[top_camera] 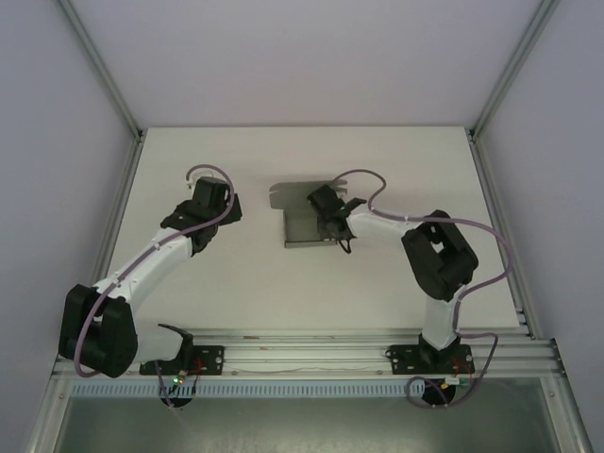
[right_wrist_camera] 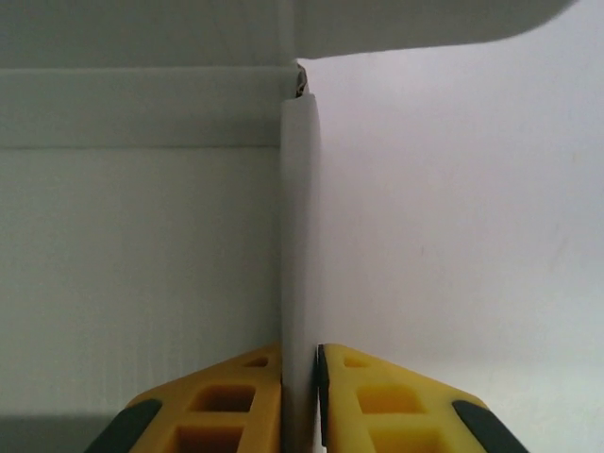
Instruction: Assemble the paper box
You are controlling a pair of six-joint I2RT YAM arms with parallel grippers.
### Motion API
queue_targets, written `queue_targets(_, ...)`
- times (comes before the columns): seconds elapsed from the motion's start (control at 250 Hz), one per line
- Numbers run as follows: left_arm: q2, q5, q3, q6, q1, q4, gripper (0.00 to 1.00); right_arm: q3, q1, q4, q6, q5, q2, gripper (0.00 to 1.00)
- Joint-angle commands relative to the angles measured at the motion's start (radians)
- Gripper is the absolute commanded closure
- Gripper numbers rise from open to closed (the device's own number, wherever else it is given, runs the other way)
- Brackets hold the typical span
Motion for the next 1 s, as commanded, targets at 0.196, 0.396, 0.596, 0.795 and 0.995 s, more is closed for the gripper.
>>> queue_targets(0.196, -0.059, 0.331, -0.103, 0.206, 0.007, 0.257, 0.00, -0.027, 0.047, -0.044, 0.162, 0.162, -0.122, 0.53)
queue_targets(0.396, -0.065, 0.616, -0.094, 0.455, 0.009, 0.308, 0.00, -0.003, 0.029, -0.083, -0.133, 0.193, -0.232, 0.00)
queue_targets(0.596, 0.111, 0.796, 0.085, 0.651, 0.009, 0.186, 0.00, 0.008, -0.060, -0.002, -0.669, -0.073, -0.273, 0.00)
queue_targets(0.795, 0.329, 0.843, 0.344, 0.853, 0.011, -0.083, 0.00, 0.160, -0.180, -0.106, -0.860, -0.298, -0.188, 0.00)
queue_targets(0.995, 0.472, 0.858, 0.536, 1.025, 0.010, -0.285, 0.09, 0.285, -0.227, -0.266, -1.032, -0.420, -0.080, 0.02)
